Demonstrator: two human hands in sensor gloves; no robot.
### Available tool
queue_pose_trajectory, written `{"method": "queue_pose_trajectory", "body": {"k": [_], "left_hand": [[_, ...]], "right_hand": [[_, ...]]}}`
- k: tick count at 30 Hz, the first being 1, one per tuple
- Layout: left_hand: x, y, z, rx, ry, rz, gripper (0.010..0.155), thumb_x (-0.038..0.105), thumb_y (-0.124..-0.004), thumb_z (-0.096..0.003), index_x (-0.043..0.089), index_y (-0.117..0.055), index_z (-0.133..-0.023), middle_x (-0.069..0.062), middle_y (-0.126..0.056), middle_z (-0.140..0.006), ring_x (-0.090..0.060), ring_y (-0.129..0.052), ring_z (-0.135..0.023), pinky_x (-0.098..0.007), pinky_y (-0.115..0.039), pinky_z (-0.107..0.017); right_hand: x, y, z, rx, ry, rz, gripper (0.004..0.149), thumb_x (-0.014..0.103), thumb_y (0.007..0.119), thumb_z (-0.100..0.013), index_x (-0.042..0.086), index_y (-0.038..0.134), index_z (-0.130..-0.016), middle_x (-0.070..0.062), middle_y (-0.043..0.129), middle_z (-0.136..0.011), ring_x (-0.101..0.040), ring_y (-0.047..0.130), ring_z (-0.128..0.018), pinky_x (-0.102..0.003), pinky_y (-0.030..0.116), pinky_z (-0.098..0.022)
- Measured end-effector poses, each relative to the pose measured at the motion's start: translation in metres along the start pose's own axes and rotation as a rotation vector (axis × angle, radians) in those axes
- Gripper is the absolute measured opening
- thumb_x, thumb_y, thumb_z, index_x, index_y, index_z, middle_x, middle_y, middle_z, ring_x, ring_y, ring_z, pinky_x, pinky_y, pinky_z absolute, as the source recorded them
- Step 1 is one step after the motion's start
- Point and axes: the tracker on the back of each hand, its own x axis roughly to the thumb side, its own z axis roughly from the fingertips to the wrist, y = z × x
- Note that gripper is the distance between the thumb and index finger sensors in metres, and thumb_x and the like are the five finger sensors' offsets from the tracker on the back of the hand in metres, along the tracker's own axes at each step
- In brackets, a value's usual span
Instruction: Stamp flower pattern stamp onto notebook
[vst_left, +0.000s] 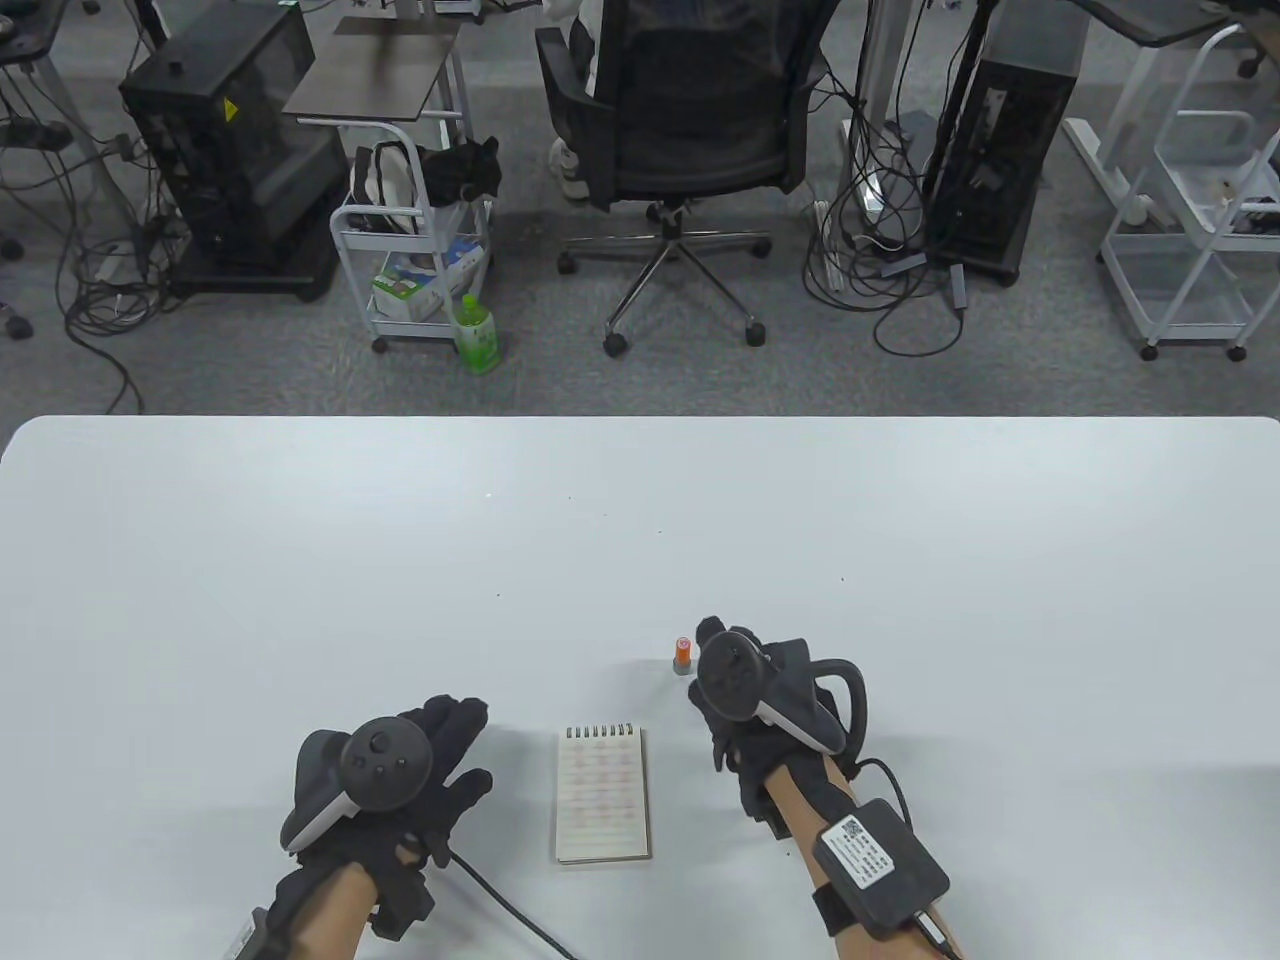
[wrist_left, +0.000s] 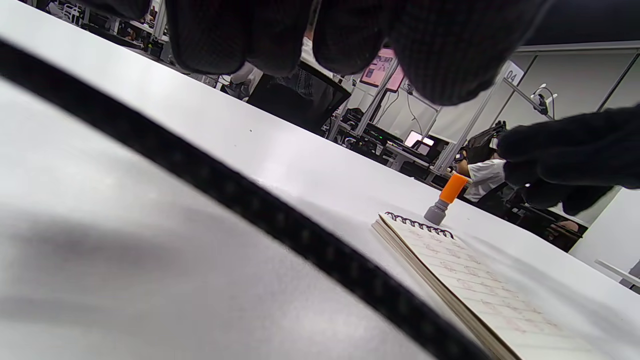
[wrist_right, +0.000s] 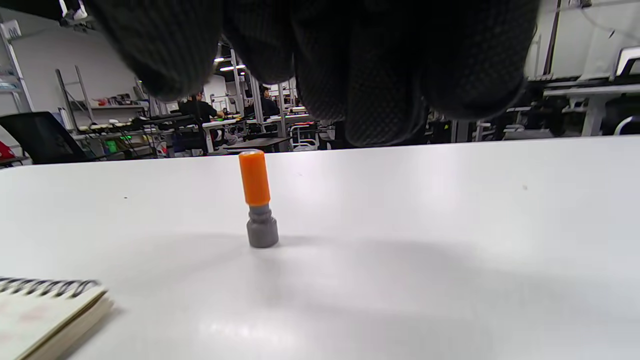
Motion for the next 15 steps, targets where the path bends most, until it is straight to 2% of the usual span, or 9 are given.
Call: {"method": "queue_pose_trajectory", "body": {"k": [3,5,15], "left_hand": [[0.002,0.001,0.001,0.0,-0.009,-0.01,0.071,0.046,-0.076,-0.0416,0.016,-0.057,-0.104,-0.021,-0.054,-0.106,-0.051,-0.061,-0.095,-0.073,-0.044,-0.062],[0.003,0.0,0.001,0.001,-0.014,-0.008,0.071,0.046,-0.075,-0.0417,0.016,-0.057,-0.104,-0.02,-0.054,-0.106,-0.051,-0.062,-0.094,-0.073,-0.045,-0.062],[0.005,-0.001,-0.001,-0.005,-0.028,0.004,0.071,0.046,-0.075,-0.0418,0.016,-0.058,-0.103,-0.021,-0.056,-0.105,-0.051,-0.063,-0.093,-0.073,-0.045,-0.062]], "right_hand": [[0.011,-0.001,-0.016,-0.048,0.045,0.049,0.06,0.041,0.083,-0.042,0.024,0.069,-0.098,-0.017,0.079,-0.088,-0.037,0.095,-0.06,-0.049,0.081,-0.042],[0.015,0.002,-0.026,-0.039,0.085,0.059,0.061,0.043,0.085,-0.04,0.024,0.071,-0.097,-0.017,0.082,-0.085,-0.034,0.097,-0.054,-0.047,0.082,-0.038],[0.025,0.02,-0.051,-0.013,0.16,0.1,0.059,0.044,0.089,-0.038,0.02,0.08,-0.091,-0.015,0.091,-0.074,-0.03,0.101,-0.041,-0.043,0.085,-0.029]]}}
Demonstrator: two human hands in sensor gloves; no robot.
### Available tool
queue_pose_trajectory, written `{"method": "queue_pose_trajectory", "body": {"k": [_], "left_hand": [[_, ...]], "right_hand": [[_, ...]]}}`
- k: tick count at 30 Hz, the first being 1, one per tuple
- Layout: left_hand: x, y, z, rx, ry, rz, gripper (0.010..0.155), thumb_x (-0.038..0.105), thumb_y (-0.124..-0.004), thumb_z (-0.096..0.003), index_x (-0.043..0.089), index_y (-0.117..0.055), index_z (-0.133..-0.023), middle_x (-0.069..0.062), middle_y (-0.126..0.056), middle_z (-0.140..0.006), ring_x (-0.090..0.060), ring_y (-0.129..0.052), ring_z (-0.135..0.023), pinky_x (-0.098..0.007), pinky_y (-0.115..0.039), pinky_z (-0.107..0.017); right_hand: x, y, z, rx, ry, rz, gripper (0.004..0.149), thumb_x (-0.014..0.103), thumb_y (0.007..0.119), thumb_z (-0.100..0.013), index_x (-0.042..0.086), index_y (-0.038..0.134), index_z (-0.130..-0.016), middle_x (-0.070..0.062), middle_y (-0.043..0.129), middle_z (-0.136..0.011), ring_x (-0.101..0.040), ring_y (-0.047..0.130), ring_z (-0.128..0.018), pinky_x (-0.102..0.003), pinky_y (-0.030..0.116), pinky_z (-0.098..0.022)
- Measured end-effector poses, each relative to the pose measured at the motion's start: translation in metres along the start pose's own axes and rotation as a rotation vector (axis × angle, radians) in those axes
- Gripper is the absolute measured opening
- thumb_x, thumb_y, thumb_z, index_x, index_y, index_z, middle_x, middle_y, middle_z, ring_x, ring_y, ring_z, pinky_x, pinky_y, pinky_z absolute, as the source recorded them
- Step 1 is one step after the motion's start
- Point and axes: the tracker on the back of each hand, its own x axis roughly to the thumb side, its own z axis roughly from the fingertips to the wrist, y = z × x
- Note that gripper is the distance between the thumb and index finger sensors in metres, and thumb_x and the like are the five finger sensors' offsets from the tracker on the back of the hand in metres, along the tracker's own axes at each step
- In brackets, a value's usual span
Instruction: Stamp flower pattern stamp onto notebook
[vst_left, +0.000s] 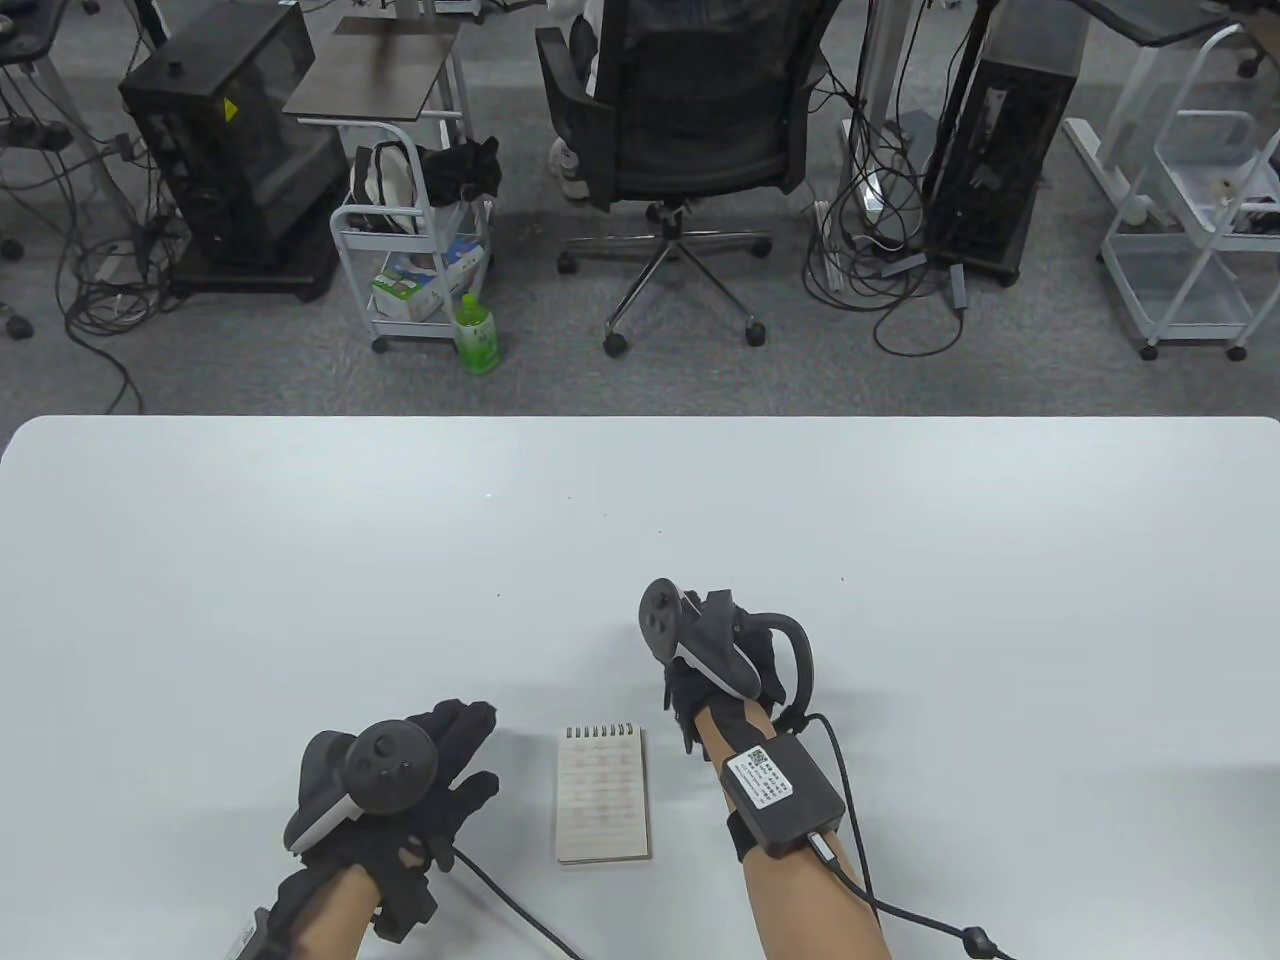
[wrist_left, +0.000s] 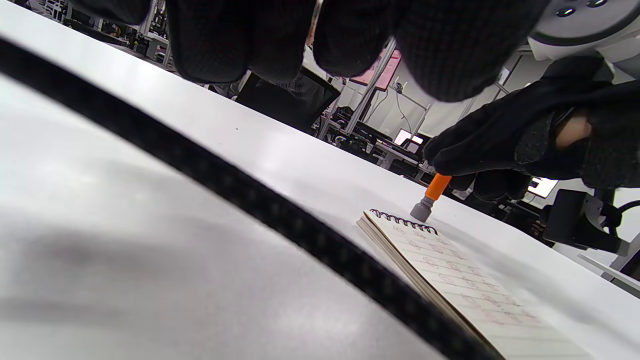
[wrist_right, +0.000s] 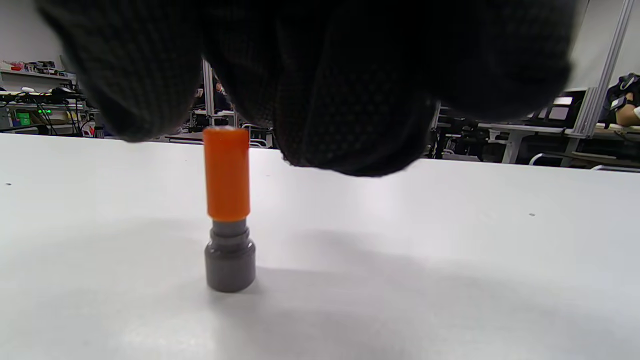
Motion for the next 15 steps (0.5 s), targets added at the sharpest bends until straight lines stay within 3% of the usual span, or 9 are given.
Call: {"method": "queue_pose_trajectory", "body": {"k": [9,15], "left_hand": [[0.002,-0.001,-0.001,-0.007,-0.006,0.0,0.07,0.046,-0.075,-0.0419,0.016,-0.058,-0.103,-0.02,-0.057,-0.105,-0.05,-0.064,-0.093,-0.073,-0.046,-0.062],[0.003,-0.002,-0.001,-0.013,-0.006,0.012,0.07,0.046,-0.075,-0.0419,0.016,-0.058,-0.103,-0.02,-0.057,-0.105,-0.051,-0.065,-0.093,-0.073,-0.046,-0.062]], "right_hand": [[0.004,0.008,0.001,-0.023,-0.041,0.043,0.046,0.034,0.091,-0.038,0.02,0.088,-0.082,-0.013,0.097,-0.064,-0.026,0.103,-0.034,-0.042,0.086,-0.026],[-0.006,-0.016,0.014,-0.061,-0.066,-0.088,0.047,0.033,0.091,-0.037,0.019,0.088,-0.082,-0.013,0.098,-0.064,-0.027,0.104,-0.036,-0.043,0.086,-0.027]]}}
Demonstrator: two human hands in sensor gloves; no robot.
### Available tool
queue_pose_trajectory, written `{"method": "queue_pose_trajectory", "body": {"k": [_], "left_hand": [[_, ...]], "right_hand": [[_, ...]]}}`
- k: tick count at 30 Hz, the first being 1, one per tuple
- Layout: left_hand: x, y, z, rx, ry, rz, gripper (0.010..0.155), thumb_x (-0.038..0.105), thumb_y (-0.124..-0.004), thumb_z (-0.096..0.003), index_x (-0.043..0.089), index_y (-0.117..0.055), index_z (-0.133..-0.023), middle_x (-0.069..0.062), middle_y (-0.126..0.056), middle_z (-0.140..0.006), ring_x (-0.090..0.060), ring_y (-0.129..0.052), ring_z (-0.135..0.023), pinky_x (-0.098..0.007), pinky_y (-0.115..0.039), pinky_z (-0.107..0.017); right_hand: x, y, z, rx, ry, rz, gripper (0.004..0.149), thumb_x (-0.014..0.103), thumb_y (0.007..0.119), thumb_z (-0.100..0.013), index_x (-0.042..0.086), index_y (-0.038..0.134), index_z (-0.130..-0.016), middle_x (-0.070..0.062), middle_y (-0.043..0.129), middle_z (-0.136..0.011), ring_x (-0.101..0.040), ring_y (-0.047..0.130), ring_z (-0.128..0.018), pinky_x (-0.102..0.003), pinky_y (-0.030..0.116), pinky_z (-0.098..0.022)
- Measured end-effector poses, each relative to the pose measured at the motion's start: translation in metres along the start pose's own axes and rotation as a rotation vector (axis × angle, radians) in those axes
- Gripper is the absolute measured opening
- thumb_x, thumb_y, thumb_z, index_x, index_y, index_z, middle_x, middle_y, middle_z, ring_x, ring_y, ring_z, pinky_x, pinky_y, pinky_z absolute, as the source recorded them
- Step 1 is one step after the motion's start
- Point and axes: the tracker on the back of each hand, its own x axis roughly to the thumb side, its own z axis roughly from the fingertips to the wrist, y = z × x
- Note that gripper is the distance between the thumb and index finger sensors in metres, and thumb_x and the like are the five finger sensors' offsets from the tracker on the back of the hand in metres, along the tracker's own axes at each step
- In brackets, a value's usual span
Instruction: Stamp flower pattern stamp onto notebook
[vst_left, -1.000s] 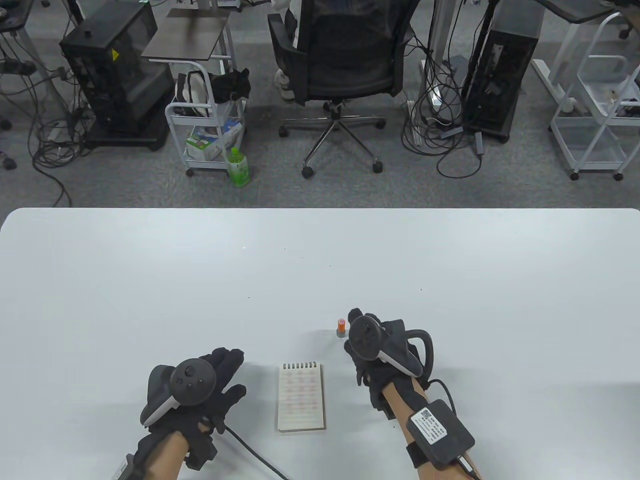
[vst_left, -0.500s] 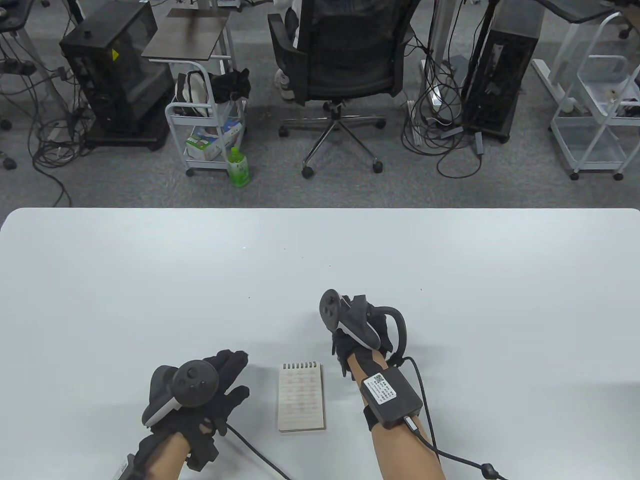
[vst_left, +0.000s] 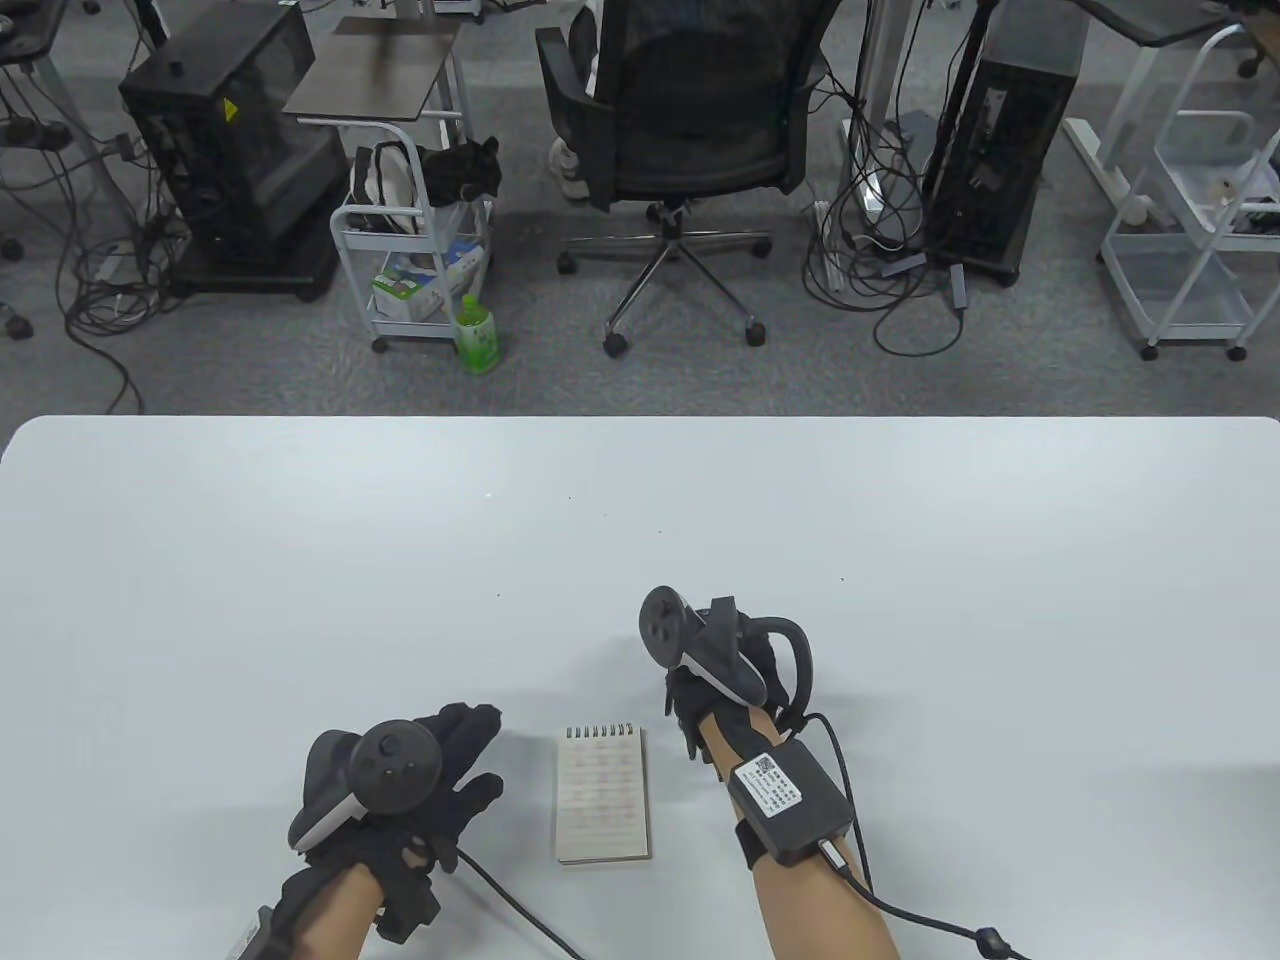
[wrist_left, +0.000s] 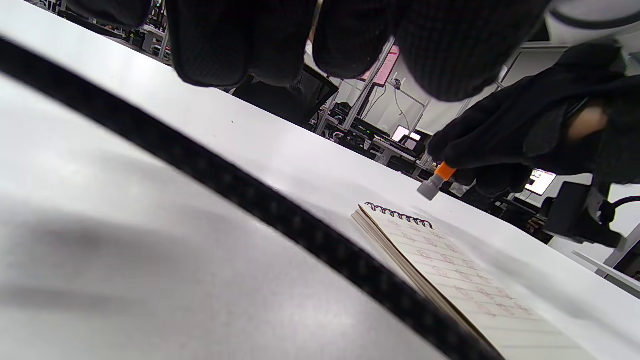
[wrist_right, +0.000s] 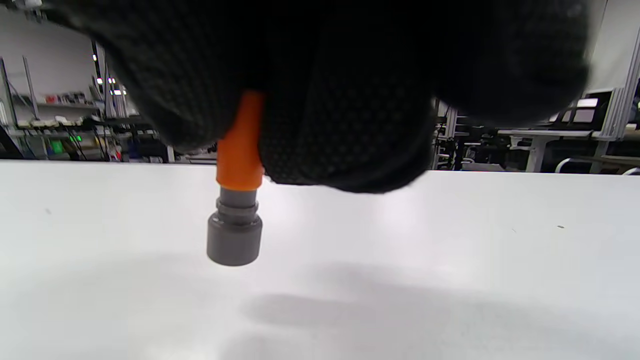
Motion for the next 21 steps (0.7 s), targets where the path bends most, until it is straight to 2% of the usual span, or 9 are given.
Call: {"method": "queue_pose_trajectory", "body": {"k": [5,9,13,15,21], "left_hand": [[0.0,-0.002,0.0,-0.005,0.002,0.022,0.07,0.046,-0.075,-0.0419,0.016,-0.059,-0.103,-0.02,-0.058,-0.105,-0.05,-0.065,-0.093,-0.073,-0.047,-0.061],[0.003,-0.004,-0.002,0.005,-0.009,0.043,0.07,0.046,-0.075,-0.0418,0.016,-0.059,-0.103,-0.02,-0.059,-0.104,-0.05,-0.067,-0.092,-0.072,-0.048,-0.061],[0.007,-0.005,-0.002,0.017,-0.02,0.111,0.07,0.046,-0.075,-0.0418,0.015,-0.059,-0.103,-0.02,-0.061,-0.103,-0.049,-0.069,-0.091,-0.072,-0.05,-0.061],[0.009,-0.006,-0.002,0.027,-0.025,0.159,0.069,0.046,-0.075,-0.0417,0.014,-0.061,-0.102,-0.021,-0.065,-0.101,-0.048,-0.075,-0.085,-0.069,-0.054,-0.059],[0.014,-0.01,-0.006,0.093,-0.069,0.406,0.066,0.045,-0.075,-0.0419,0.011,-0.067,-0.098,-0.019,-0.078,-0.093,-0.04,-0.091,-0.069,-0.064,-0.065,-0.052]], "right_hand": [[-0.014,-0.023,0.025,-0.064,-0.017,-0.237,0.047,0.032,0.092,-0.037,0.018,0.088,-0.081,-0.013,0.097,-0.065,-0.027,0.105,-0.036,-0.043,0.087,-0.027],[-0.027,-0.027,0.049,-0.091,-0.001,-0.49,0.047,0.032,0.092,-0.037,0.018,0.088,-0.081,-0.013,0.097,-0.064,-0.027,0.105,-0.036,-0.043,0.087,-0.026],[-0.032,-0.016,0.072,-0.074,-0.001,-0.783,0.047,0.031,0.092,-0.037,0.017,0.088,-0.081,-0.014,0.097,-0.065,-0.027,0.105,-0.036,-0.043,0.087,-0.026],[-0.032,-0.009,0.079,-0.058,-0.02,-0.892,0.047,0.031,0.092,-0.037,0.017,0.088,-0.082,-0.014,0.097,-0.065,-0.027,0.105,-0.036,-0.043,0.087,-0.026],[-0.032,0.013,0.087,-0.022,-0.036,-1.076,0.047,0.031,0.092,-0.037,0.017,0.087,-0.082,-0.014,0.097,-0.066,-0.027,0.105,-0.037,-0.042,0.087,-0.026]]}}
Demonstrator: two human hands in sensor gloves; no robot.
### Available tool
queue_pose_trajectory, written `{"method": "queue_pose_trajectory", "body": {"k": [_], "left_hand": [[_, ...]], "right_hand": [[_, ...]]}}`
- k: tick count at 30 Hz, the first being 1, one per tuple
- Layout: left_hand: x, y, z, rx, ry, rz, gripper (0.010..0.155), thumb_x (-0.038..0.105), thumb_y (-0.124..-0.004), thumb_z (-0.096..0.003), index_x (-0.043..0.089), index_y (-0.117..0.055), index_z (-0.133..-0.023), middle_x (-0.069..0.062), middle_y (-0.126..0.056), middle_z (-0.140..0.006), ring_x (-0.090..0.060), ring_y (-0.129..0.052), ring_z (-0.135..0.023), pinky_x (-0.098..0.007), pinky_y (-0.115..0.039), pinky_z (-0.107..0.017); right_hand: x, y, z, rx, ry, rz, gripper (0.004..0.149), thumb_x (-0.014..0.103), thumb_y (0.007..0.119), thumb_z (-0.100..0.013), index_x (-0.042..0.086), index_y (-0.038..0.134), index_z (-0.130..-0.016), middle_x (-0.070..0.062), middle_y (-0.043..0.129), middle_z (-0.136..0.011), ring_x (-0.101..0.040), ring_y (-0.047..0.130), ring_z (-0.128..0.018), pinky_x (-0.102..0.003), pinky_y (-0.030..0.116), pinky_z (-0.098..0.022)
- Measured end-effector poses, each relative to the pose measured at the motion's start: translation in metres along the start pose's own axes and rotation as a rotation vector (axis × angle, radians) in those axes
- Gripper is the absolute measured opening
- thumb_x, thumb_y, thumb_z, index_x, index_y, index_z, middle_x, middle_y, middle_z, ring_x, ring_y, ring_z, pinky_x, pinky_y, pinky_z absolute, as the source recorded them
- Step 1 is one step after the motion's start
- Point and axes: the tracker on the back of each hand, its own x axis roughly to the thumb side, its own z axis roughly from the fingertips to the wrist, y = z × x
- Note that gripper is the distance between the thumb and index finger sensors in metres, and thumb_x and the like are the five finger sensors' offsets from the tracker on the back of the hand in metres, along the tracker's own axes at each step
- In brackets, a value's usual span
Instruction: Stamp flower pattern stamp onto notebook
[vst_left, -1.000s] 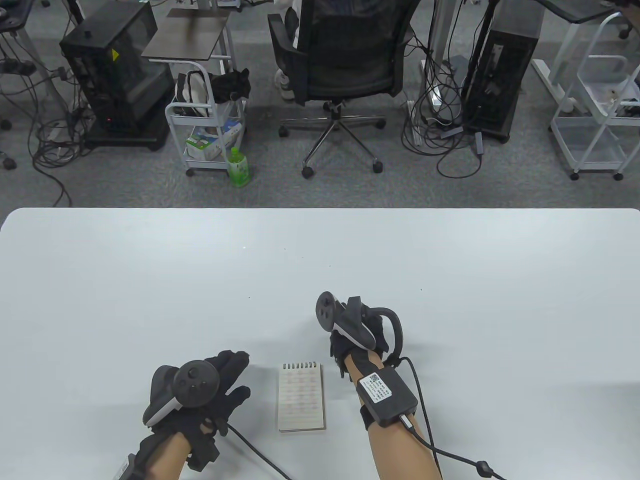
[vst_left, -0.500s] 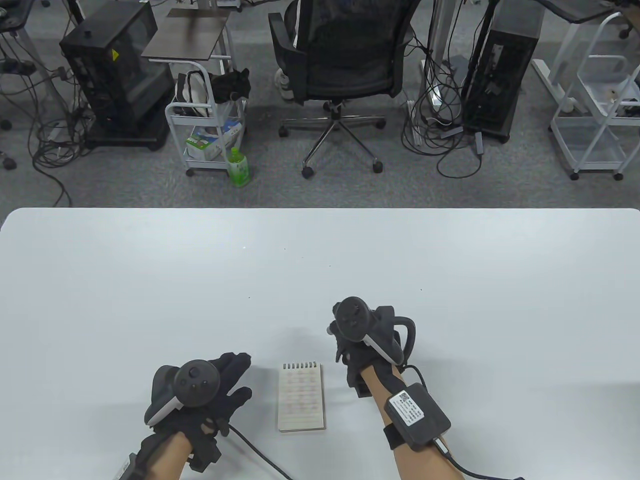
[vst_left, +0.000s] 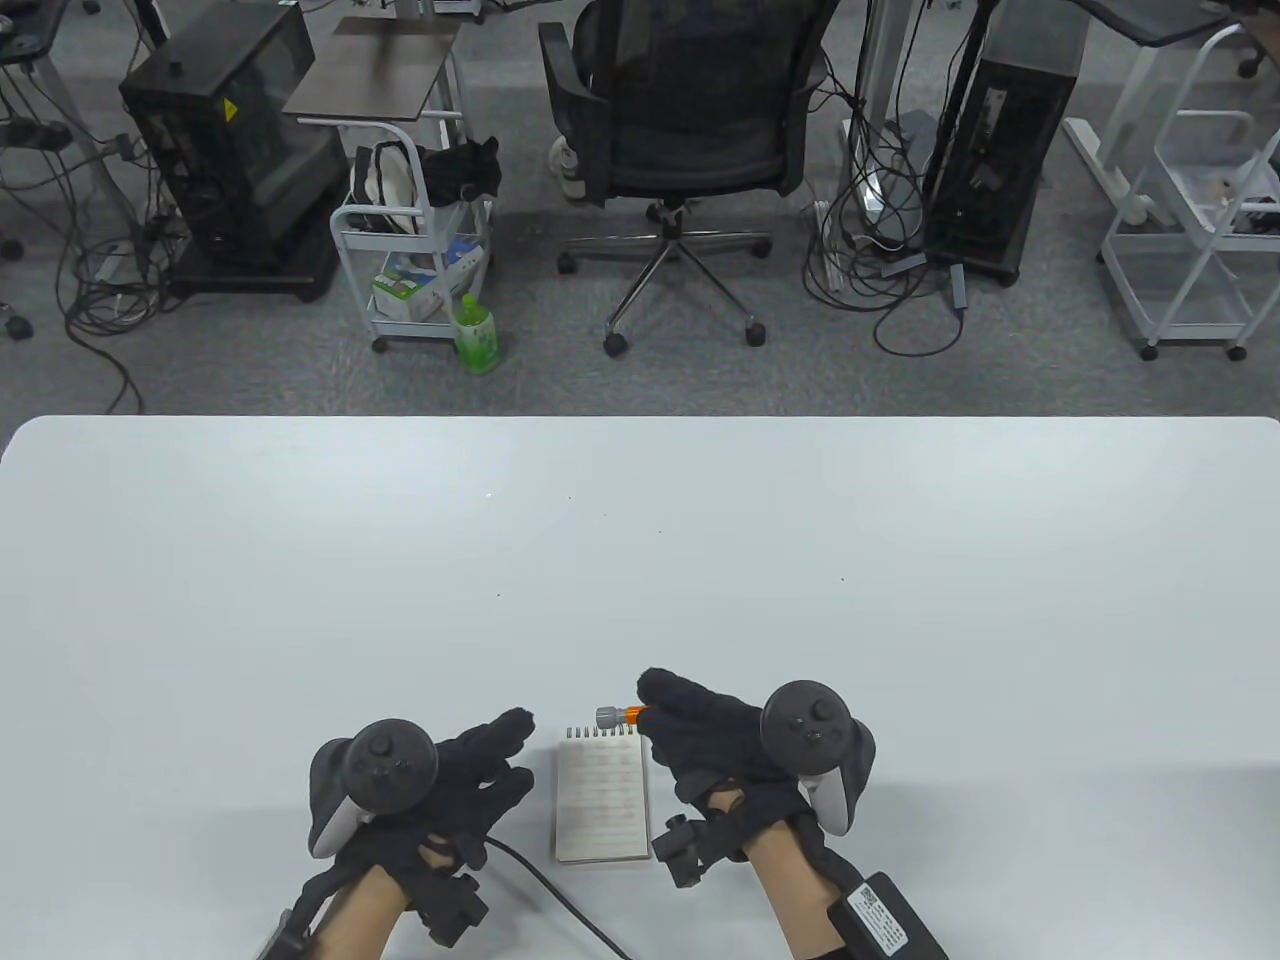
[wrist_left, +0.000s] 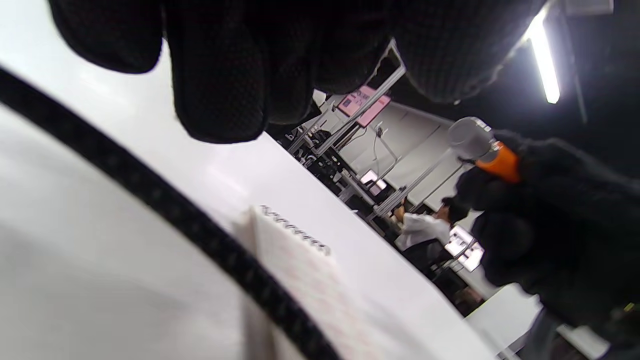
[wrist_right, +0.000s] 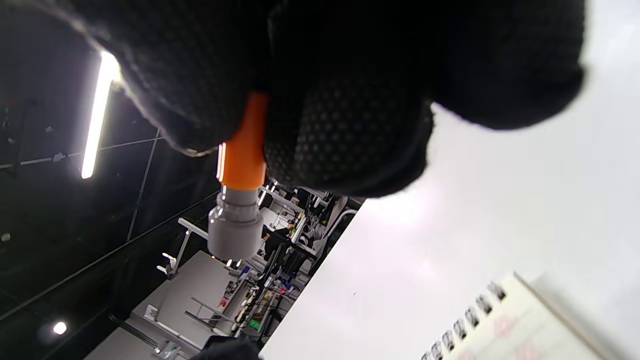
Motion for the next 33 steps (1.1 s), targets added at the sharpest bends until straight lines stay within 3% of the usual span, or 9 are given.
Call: {"method": "queue_pose_trajectory", "body": {"k": [5,9,16,28,33], "left_hand": [[0.009,-0.009,-0.008,0.09,-0.042,0.235,0.064,0.043,-0.076,-0.0417,0.01,-0.069,-0.096,-0.018,-0.084,-0.088,-0.036,-0.098,-0.06,-0.06,-0.072,-0.046],[0.018,-0.015,-0.012,0.133,-0.066,0.298,0.062,0.042,-0.078,-0.0409,0.01,-0.073,-0.094,-0.017,-0.088,-0.084,-0.031,-0.102,-0.053,-0.056,-0.077,-0.041],[0.024,-0.016,-0.013,0.171,-0.083,0.28,0.052,0.036,-0.082,-0.0397,0.007,-0.085,-0.083,-0.013,-0.1,-0.069,-0.023,-0.107,-0.038,-0.053,-0.083,-0.036],[0.026,-0.011,-0.013,0.165,-0.087,0.264,0.051,0.035,-0.08,-0.0406,0.006,-0.084,-0.083,-0.014,-0.098,-0.068,-0.023,-0.104,-0.038,-0.054,-0.082,-0.038],[0.016,0.007,-0.007,0.217,-0.043,0.238,0.051,0.034,-0.08,-0.0408,0.005,-0.084,-0.083,-0.016,-0.097,-0.069,-0.024,-0.103,-0.039,-0.055,-0.08,-0.039]], "right_hand": [[-0.004,0.01,0.002,0.048,-0.004,-0.104,0.047,0.03,0.092,-0.037,0.017,0.087,-0.082,-0.014,0.096,-0.067,-0.028,0.105,-0.038,-0.042,0.086,-0.027],[-0.002,0.017,0.005,0.078,-0.036,-0.082,0.048,0.03,0.092,-0.037,0.018,0.086,-0.082,-0.014,0.096,-0.068,-0.028,0.105,-0.039,-0.042,0.087,-0.027],[-0.002,0.023,0.009,0.101,-0.042,-0.1,0.048,0.03,0.093,-0.037,0.017,0.086,-0.082,-0.014,0.096,-0.068,-0.028,0.105,-0.039,-0.042,0.087,-0.027],[-0.001,0.026,0.01,0.092,-0.058,-0.1,0.048,0.03,0.093,-0.037,0.017,0.087,-0.082,-0.014,0.096,-0.067,-0.027,0.105,-0.038,-0.043,0.087,-0.027],[-0.007,0.012,0.007,0.05,-0.038,-0.124,0.048,0.03,0.093,-0.037,0.016,0.087,-0.082,-0.015,0.096,-0.067,-0.027,0.105,-0.038,-0.043,0.087,-0.027]]}}
